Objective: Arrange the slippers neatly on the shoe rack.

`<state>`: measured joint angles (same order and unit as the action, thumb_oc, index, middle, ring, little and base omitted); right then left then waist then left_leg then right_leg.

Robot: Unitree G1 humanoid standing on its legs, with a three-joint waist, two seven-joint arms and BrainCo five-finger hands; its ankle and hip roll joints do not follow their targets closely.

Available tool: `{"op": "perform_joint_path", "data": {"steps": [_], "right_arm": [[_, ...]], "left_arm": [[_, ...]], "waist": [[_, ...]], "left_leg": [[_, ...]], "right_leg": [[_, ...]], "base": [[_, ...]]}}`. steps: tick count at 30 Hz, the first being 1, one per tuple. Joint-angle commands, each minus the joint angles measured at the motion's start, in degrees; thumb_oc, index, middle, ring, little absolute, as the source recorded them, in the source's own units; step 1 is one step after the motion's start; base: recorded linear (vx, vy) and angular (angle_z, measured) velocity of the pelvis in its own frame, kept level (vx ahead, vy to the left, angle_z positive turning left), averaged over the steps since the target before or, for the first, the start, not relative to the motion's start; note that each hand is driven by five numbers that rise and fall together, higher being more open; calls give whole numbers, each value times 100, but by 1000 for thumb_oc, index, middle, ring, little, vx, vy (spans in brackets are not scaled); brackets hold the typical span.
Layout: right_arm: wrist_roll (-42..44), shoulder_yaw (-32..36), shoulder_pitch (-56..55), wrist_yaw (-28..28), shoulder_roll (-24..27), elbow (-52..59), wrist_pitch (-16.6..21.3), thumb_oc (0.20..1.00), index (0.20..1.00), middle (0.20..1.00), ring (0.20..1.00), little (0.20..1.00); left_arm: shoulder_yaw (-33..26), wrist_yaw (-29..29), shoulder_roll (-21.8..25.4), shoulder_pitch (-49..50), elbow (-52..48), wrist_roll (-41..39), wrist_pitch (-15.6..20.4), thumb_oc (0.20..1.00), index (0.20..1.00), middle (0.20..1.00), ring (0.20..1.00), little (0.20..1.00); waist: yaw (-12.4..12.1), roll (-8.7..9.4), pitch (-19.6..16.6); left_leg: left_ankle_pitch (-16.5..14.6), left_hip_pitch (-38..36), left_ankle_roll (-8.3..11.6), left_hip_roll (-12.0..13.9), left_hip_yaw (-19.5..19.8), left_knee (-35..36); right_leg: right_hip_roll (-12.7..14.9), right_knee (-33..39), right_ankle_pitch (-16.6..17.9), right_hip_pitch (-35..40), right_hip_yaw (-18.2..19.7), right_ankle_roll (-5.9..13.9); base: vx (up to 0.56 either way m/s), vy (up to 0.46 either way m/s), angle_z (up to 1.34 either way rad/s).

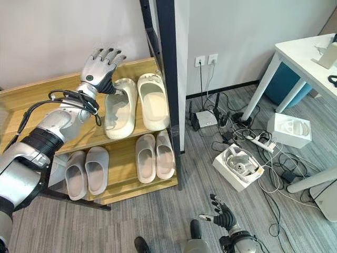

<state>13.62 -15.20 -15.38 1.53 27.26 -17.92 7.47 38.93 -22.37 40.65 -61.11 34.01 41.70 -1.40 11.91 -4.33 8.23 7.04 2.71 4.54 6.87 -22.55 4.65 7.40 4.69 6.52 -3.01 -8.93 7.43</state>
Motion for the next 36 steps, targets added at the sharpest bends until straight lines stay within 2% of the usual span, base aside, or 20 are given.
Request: {"op": "perform_joint_path", "data": {"steps": [1, 8, 10, 11, 12, 15, 17, 23, 29, 30, 31, 32, 33, 34, 36], "right_arm": [[27, -57, 49, 95, -261, 77, 217, 1000, 1000, 1000, 1000, 1000], [-36, -86, 132, 110, -376, -38, 140, 1000, 1000, 1000, 1000, 1000], [-67, -61, 140, 136, -443, -81, 89, 1000, 1000, 1000, 1000, 1000], [-130, -45, 172, 164, -512, -125, 27, 1000, 1000, 1000, 1000, 1000], [-167, -32, 205, 149, -524, -123, -42, 1000, 1000, 1000, 1000, 1000], [-178, -50, 249, 161, -529, -72, -119, 1000, 1000, 1000, 1000, 1000], [-186, -83, 277, 159, -525, -54, -141, 1000, 1000, 1000, 1000, 1000], [-229, -171, 245, 139, -488, 6, -147, 1000, 1000, 1000, 1000, 1000], [-248, -202, 160, 149, -490, -5, -150, 1000, 1000, 1000, 1000, 1000], [-228, -214, 122, 137, -452, 23, -115, 1000, 1000, 1000, 1000, 1000], [-228, -209, 123, 137, -455, 23, -115, 1000, 1000, 1000, 1000, 1000], [-208, -235, 115, 126, -404, 42, -75, 1000, 1000, 1000, 1000, 1000], [-208, -231, 116, 126, -407, 42, -75, 1000, 1000, 1000, 1000, 1000], [-193, -248, 84, 123, -340, 99, -24, 1000, 1000, 1000, 1000, 1000], [-173, -241, 69, 137, -318, 122, 3, 1000, 1000, 1000, 1000, 1000]], "left_arm": [[-796, -66, 247, -153, -6, 46, -62, 1000, 1000, 1000, 1000, 1000], [-1667, -195, 162, 613, -1060, -395, 125, 1000, 1000, 1000, 1000, 1000], [-2167, -131, -156, 1188, -1419, -1264, 417, 1000, 1000, 1000, 1000, 1000], [-2459, -79, -441, 1569, -1523, -2189, 653, 1000, 1000, 1000, 1000, 1000], [-2597, 193, -777, 1889, -1496, -3447, 919, 1000, 1000, 1000, 1000, 1000], [-2466, 508, -1039, 2027, -1321, -4706, 1083, 1000, 1000, 1000, 1000, 1000], [-2266, 650, -1081, 1993, -1191, -5018, 1078, 1000, 1000, 1000, 1000, 1000], [-1913, 759, -1172, 1743, -622, -5049, 941, 1000, 1000, 1000, 1000, 1000], [-1626, 670, -1429, 1268, 144, -4630, 751, 1000, 1000, 1000, 1000, 1000], [-1429, 432, -1347, 942, 522, -3841, 620, 1000, 1000, 1000, 1000, 1000], [-1422, 427, -1354, 930, 535, -3837, 626, 1000, 1000, 1000, 1000, 1000], [-1233, 271, -1296, 677, 934, -3194, 504, 1000, 1000, 1000, 1000, 1000], [-1227, 266, -1302, 666, 949, -3192, 511, 1000, 1000, 1000, 1000, 1000], [-1100, 122, -1305, 411, 1364, -2761, 401, 1000, 1000, 1000, 1000, 1000], [-1050, 32, -1341, 272, 1615, -2671, 382, 1000, 1000, 1000, 1000, 1000]], "waist": [[-202, 398, -102], [-344, 433, -137], [-392, 442, -142], [-417, 444, -151], [-427, 436, -156], [-425, 429, -180], [-416, 422, -173], [-357, 432, -175], [-251, 434, -161], [-203, 438, -164], [-208, 440, -163], [-161, 442, -154], [-166, 443, -156], [-99, 450, -152], [-75, 458, -144]], "left_leg": [[-710, -563, 161, -8, 333, 35], [-696, -556, 155, -9, 457, 35], [-692, -577, 150, -15, 481, 35], [-703, -599, 145, -21, 492, 35], [-686, -598, 131, -28, 508, 35], [-656, -557, 112, -43, 533, 35], [-646, -547, 105, -50, 548, 35], [-652, -544, 102, -56, 527, 35], [-663, -560, 90, -62, 472, 35], [-669, -566, 92, -62, 446, 35], [-669, -565, 91, -63, 445, 35], [-676, -579, 98, -58, 418, 35], [-675, -573, 98, -59, 417, 35], [-676, -568, 104, -54, 389, 35], [-675, -564, 106, -47, 372, 35]], "right_leg": [[176, -69, -489, 62, -361, 479], [183, -41, -493, 147, -439, 440], [185, -33, -489, 184, -463, 425], [184, -33, -498, 207, -469, 414], [183, -30, -477, 213, -471, 397], [187, -26, -436, 183, -479, 384], [186, -28, -427, 181, -483, 386], [198, -24, -405, 165, -471, 403], [211, -29, -390, 138, -417, 422], [212, -29, -385, 121, -389, 431], [213, -30, -385, 119, -388, 432], [207, -31, -386, 112, -366, 438], [208, -32, -386, 105, -364, 438], [202, -37, -386, 78, -339, 451], [202, -43, -384, 57, -314, 458]], "base": [[-8, 10, 14], [-16, 2, 11], [-14, 10, 4], [-22, 19, 10], [-27, 17, 11], [-23, 6, 7], [0, 0, 0], [0, 0, 0], [6, -1, -1], [0, 0, 0], [0, 0, 0], [0, 0, 0], [0, 0, 0], [14, 6, -4], [11, 7, -8]]}}
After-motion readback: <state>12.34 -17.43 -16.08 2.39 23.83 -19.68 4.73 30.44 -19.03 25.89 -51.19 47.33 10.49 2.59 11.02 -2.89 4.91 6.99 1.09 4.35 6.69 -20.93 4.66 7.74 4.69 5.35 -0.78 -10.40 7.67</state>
